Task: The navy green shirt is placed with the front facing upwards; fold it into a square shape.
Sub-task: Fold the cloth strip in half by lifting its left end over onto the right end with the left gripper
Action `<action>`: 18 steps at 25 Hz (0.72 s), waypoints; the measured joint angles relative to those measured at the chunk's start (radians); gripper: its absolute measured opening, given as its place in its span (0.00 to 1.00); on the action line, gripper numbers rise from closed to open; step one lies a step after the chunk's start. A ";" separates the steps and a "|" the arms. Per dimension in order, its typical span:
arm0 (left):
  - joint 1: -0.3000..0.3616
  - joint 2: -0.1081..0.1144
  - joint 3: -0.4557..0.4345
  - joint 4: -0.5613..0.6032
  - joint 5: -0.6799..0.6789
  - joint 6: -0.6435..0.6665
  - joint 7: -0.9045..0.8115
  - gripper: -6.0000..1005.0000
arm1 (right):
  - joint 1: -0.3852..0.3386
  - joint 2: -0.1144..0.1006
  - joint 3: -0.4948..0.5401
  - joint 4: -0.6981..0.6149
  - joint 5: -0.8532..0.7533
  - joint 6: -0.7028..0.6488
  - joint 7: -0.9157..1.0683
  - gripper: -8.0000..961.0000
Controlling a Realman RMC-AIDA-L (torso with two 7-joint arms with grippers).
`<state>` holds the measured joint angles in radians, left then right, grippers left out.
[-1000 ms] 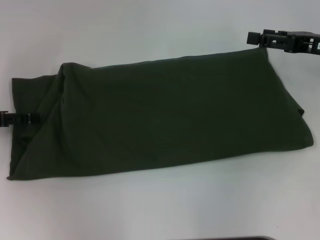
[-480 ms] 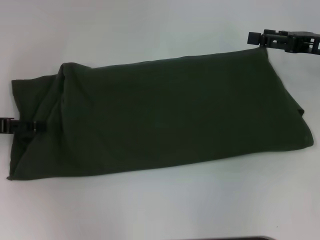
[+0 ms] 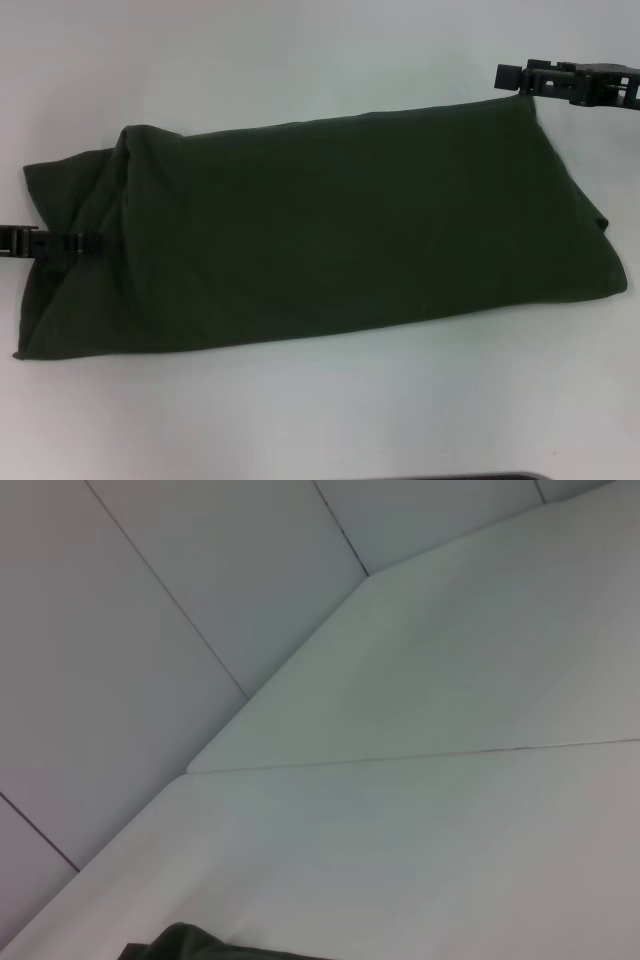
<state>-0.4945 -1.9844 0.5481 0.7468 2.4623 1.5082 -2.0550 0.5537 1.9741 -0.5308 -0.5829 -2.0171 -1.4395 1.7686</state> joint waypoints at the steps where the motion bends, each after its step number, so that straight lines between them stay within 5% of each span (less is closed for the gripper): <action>1: -0.001 -0.001 0.000 0.000 0.000 0.000 0.000 0.88 | 0.000 0.000 0.000 0.000 0.000 0.000 0.000 0.92; 18: -0.025 -0.015 -0.006 0.011 -0.012 0.064 0.019 0.88 | 0.000 0.000 0.000 -0.002 0.000 -0.001 0.000 0.90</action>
<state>-0.5199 -1.9997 0.5417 0.7580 2.4503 1.5717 -2.0365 0.5537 1.9741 -0.5308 -0.5854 -2.0171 -1.4405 1.7686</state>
